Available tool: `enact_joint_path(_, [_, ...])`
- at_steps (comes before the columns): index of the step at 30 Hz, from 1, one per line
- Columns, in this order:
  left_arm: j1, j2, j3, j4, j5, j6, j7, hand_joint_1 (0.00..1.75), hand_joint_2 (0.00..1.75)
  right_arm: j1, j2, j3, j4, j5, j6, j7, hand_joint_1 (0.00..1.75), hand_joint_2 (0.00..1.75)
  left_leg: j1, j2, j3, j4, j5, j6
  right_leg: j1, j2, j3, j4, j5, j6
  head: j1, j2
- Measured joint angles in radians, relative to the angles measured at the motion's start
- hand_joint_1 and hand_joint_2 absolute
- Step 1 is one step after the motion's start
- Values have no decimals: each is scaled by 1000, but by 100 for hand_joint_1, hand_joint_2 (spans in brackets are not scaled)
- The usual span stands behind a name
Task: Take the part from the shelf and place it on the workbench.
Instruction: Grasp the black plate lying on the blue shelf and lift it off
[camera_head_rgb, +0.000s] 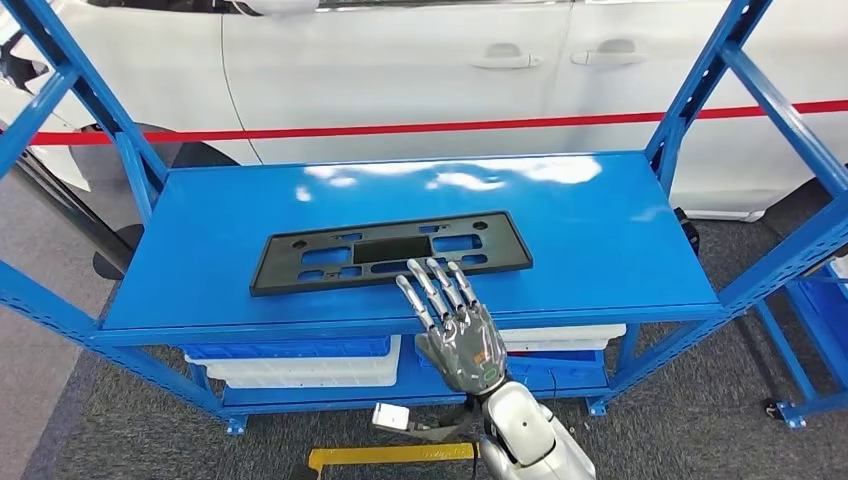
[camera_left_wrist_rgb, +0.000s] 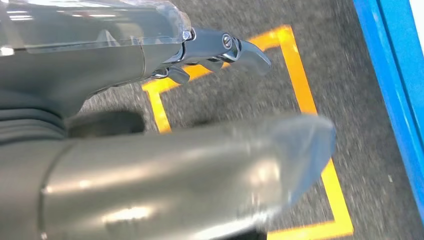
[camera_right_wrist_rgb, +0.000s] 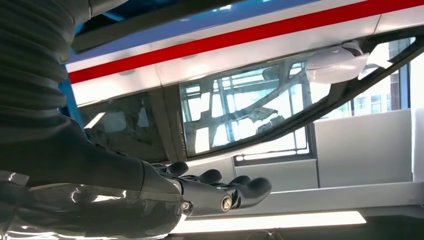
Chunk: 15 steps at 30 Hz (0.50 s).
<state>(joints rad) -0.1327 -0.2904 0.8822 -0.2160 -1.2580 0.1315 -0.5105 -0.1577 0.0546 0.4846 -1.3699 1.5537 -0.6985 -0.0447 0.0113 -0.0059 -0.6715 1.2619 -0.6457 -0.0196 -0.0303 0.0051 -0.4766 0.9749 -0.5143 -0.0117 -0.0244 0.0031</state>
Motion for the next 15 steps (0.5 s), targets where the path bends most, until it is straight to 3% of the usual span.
enact_joint_path(1, [2, 1, 0, 0, 0, 0, 0, 0, 0, 0, 0, 1, 0, -1, 0, -1, 0, 175, 7, 1, -12, -39, 0, -9, -6, 2, 25, 0, -19, 7, 0, 0])
enact_joint_path(2, [6, 1, 0, 1, 0, 0, 1, 0, 0, 2, 0, 3, 0, -3, 0, -3, 0, 175, 15, 4, -19, -92, 44, -17, -10, 3, 49, 0, -40, 14, -2, 0])
enact_joint_path(4, [13, 2, 0, 4, 0, 0, 5, 0, 0, 7, 0, 4, 1, -9, 0, -14, 0, 175, 21, 13, -27, -182, 206, -18, -15, 6, 87, 7, -77, 32, -7, 0])
enact_joint_path(5, [14, 3, 0, 6, 0, 0, 9, 0, 0, 11, 2, 4, 0, -14, 0, -23, 0, 175, 19, 16, -28, -199, 268, -11, -16, 8, 97, 10, -91, 42, -5, 0])
enact_joint_path(6, [15, 3, 0, 7, 0, -1, 14, 0, 0, 13, 4, 4, -1, -19, 0, -33, 0, 175, 14, 16, -27, -198, 292, 0, -18, 10, 106, 11, -99, 52, -4, 0])
enact_joint_path(8, [11, 3, 0, 7, 1, -5, 22, 0, 0, 12, 14, 4, -7, -28, -1, -55, 0, 175, 9, 11, -15, -190, 266, 22, -24, 8, 128, -1, -110, 67, 2, 0])
enact_joint_path(10, [6, 3, 0, 7, 2, -12, 23, 0, 0, 8, 23, 4, -15, -35, -1, -72, 0, 175, 9, 7, 9, -202, 247, 40, -25, 2, 126, 29, -133, 71, 8, 0])
enact_joint_path(11, [3, 3, -1, 7, 2, -15, 22, 0, 0, 7, 25, 4, -18, -43, -1, -83, 0, 175, 10, 6, 21, -211, 240, 46, -23, 0, 96, 83, -154, 70, 11, 0])
enact_joint_path(13, [1, 3, 0, 7, 7, -18, 18, 0, 0, 10, 27, 5, -14, -100, -1, -121, 0, 175, 6, 4, 38, -221, 228, 52, -13, -2, -19, 243, -190, 65, 15, 0])
enact_joint_path(14, [3, 3, 0, 7, 12, -18, 14, 0, 0, 12, 27, 6, -3, -155, -1, -145, 0, 175, 3, 3, 47, -222, 221, 54, -7, -2, -74, 301, -187, 61, 15, 0])
enact_joint_path(15, [5, 3, 0, 7, 17, -17, 10, 0, 0, 12, 27, 8, 15, -225, 3, -168, 0, 175, 0, 2, 57, -223, 213, 56, -1, -2, -116, 324, -163, 55, 16, 0])
